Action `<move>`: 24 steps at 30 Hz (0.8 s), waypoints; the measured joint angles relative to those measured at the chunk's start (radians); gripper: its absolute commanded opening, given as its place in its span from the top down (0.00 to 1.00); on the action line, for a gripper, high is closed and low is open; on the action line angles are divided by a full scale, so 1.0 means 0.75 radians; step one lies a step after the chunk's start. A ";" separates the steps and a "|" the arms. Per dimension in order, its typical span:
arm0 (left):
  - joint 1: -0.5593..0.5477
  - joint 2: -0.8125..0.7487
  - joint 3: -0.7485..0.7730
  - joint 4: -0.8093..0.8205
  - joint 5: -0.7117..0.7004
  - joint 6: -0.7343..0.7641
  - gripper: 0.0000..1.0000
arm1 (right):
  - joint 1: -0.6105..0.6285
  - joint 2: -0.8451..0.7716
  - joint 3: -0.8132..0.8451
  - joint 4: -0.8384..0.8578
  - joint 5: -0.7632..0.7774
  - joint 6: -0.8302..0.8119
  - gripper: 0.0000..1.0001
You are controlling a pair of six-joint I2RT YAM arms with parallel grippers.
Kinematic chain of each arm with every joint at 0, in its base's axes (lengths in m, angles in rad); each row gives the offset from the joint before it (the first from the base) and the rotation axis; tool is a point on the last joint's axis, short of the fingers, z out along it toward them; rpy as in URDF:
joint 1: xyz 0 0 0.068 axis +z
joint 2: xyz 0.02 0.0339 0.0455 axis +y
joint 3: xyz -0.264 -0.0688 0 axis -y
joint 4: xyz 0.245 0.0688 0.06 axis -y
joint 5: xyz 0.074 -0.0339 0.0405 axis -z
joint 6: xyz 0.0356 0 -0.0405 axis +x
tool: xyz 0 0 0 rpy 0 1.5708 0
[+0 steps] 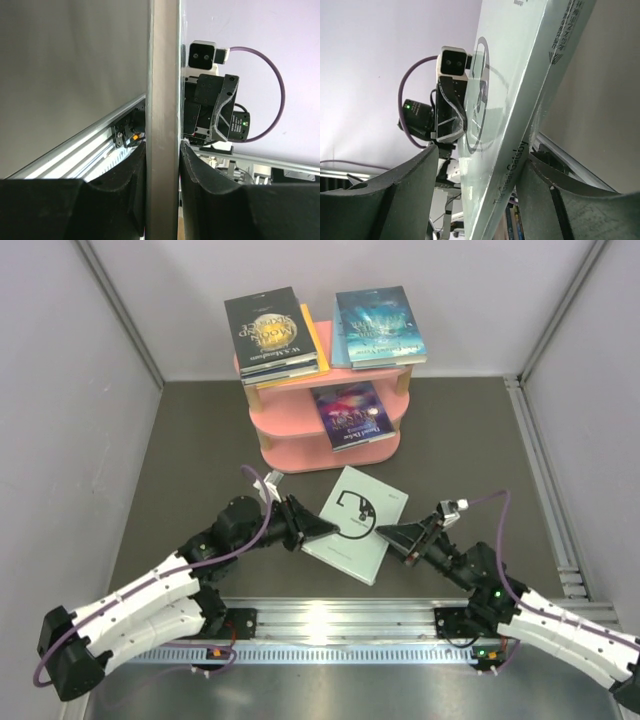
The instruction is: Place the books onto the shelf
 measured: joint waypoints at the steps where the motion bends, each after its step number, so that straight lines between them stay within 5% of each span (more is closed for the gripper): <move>1: -0.001 0.002 0.021 -0.021 0.002 0.008 1.00 | 0.000 -0.048 0.007 -0.047 0.005 -0.013 0.40; 10: -0.006 0.082 0.283 -0.235 -0.012 0.153 1.00 | 0.000 -0.411 0.137 -0.529 0.124 -0.159 0.43; 24: 0.017 0.357 0.474 -0.276 -0.274 0.308 1.00 | 0.000 -0.472 0.473 -0.844 0.240 -0.406 0.46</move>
